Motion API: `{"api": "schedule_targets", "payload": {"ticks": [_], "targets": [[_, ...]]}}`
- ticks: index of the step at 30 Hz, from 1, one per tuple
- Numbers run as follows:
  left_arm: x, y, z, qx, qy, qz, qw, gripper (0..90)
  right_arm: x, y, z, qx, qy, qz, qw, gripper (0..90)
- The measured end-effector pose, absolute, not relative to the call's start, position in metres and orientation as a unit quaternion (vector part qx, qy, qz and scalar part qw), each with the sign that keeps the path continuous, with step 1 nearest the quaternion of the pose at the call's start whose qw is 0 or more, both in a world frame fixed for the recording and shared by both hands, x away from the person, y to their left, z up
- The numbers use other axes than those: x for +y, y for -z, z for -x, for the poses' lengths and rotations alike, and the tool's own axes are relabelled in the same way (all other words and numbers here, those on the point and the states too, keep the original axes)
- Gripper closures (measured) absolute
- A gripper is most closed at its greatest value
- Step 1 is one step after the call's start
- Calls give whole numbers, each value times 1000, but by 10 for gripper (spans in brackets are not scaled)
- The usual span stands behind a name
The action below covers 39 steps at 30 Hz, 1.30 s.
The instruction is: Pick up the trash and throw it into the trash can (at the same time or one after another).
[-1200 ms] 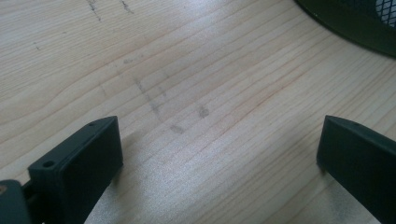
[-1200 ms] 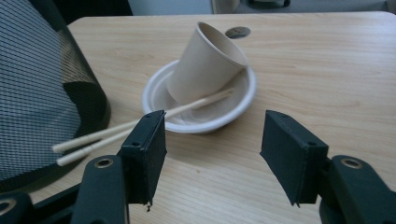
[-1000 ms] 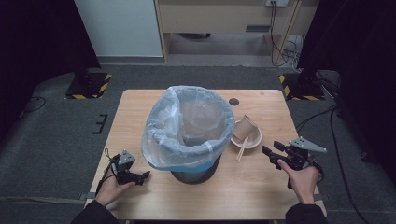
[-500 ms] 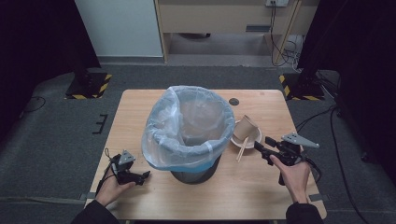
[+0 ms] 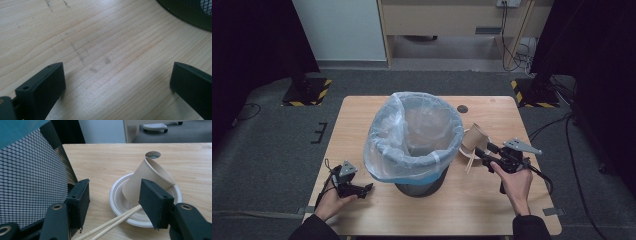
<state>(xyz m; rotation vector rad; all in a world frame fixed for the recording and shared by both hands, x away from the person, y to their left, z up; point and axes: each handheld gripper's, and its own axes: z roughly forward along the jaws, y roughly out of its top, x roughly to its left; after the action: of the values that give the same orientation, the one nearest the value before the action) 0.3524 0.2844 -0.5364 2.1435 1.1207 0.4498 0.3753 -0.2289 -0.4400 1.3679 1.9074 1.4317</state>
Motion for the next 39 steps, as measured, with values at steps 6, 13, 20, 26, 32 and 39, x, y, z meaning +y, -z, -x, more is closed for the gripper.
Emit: {"api": "schedule_targets", "payload": {"ticks": [6, 13, 20, 26, 32, 39], "targets": [[284, 536, -352, 428, -172, -822, 335, 0, -215, 453, -378, 689, -486, -502, 189, 437], [284, 536, -352, 427, -171, -822, 335, 0, -210, 467, -379, 687, -467, -529, 173, 438], [284, 536, -352, 427, -171, -822, 335, 0, -207, 475, -380, 688, -445, -547, 173, 435], [284, 536, -352, 427, -171, -822, 335, 0, -201, 482, -380, 688, -429, -560, 169, 424], [284, 536, -352, 427, -171, -822, 335, 0, -195, 488, -382, 682, -420, -574, 172, 426], [284, 536, -352, 427, -171, -822, 335, 0, -195, 491, -383, 697, -397, -570, 174, 467]]}}
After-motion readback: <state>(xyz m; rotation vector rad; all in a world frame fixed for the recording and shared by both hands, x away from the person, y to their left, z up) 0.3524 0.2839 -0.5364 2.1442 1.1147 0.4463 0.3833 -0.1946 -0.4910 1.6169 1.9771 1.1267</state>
